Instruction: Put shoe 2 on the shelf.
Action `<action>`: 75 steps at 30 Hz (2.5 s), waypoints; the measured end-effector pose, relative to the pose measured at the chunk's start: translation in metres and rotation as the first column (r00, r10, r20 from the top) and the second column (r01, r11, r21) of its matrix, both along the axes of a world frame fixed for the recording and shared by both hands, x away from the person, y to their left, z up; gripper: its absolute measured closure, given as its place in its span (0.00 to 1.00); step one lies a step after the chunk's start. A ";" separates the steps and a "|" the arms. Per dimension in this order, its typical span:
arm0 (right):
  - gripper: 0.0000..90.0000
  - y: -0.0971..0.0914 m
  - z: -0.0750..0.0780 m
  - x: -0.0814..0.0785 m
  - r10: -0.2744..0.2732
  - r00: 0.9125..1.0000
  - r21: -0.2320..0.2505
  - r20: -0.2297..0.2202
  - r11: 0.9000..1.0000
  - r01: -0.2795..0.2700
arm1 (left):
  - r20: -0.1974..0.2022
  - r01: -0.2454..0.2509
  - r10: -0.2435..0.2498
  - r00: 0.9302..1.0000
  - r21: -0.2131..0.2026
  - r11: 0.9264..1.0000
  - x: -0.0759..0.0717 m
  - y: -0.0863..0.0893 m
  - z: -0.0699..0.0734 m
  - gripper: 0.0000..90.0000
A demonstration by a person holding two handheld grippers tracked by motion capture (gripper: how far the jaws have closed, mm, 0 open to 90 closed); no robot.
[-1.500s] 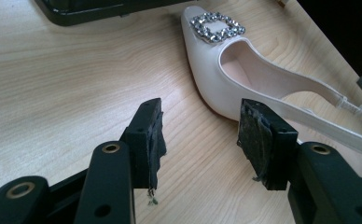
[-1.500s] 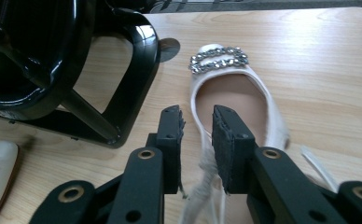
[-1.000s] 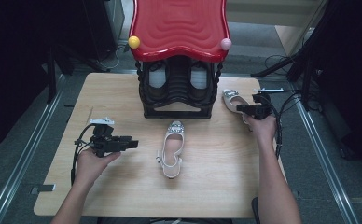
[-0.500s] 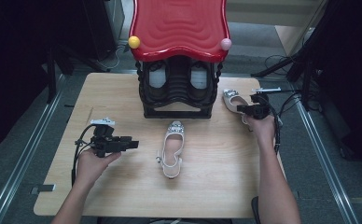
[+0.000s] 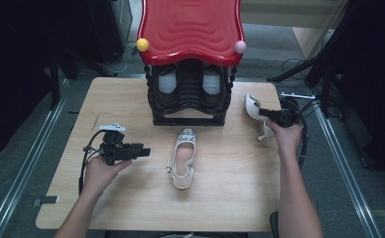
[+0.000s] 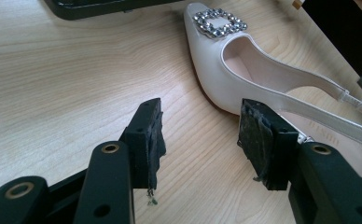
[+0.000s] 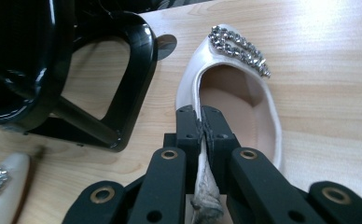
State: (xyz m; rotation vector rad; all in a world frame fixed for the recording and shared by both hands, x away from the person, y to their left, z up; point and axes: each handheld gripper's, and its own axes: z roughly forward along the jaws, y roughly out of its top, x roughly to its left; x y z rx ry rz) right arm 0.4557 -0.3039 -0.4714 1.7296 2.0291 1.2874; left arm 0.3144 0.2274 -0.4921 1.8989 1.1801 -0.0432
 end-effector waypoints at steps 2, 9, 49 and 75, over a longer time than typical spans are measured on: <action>0.98 -0.002 0.002 -0.003 -0.002 1.000 0.006 -0.003 1.000 0.002 | 0.005 0.005 -0.005 1.000 0.000 1.000 0.001 -0.002 0.001 0.55; 0.98 -0.002 0.011 -0.016 0.005 1.000 0.023 0.004 1.000 -0.005 | 0.004 0.025 -0.025 1.000 -0.002 1.000 0.006 -0.008 0.002 0.55; 0.98 0.054 0.013 -0.114 0.207 0.978 -0.007 -0.021 0.978 -0.207 | 0.011 0.127 -0.127 0.992 0.019 0.992 0.025 -0.044 0.000 0.55; 0.97 0.114 -0.019 -0.115 0.358 0.924 -0.063 -0.134 0.927 -0.369 | 0.014 0.119 -0.119 0.993 0.020 0.993 0.025 -0.042 0.001 0.55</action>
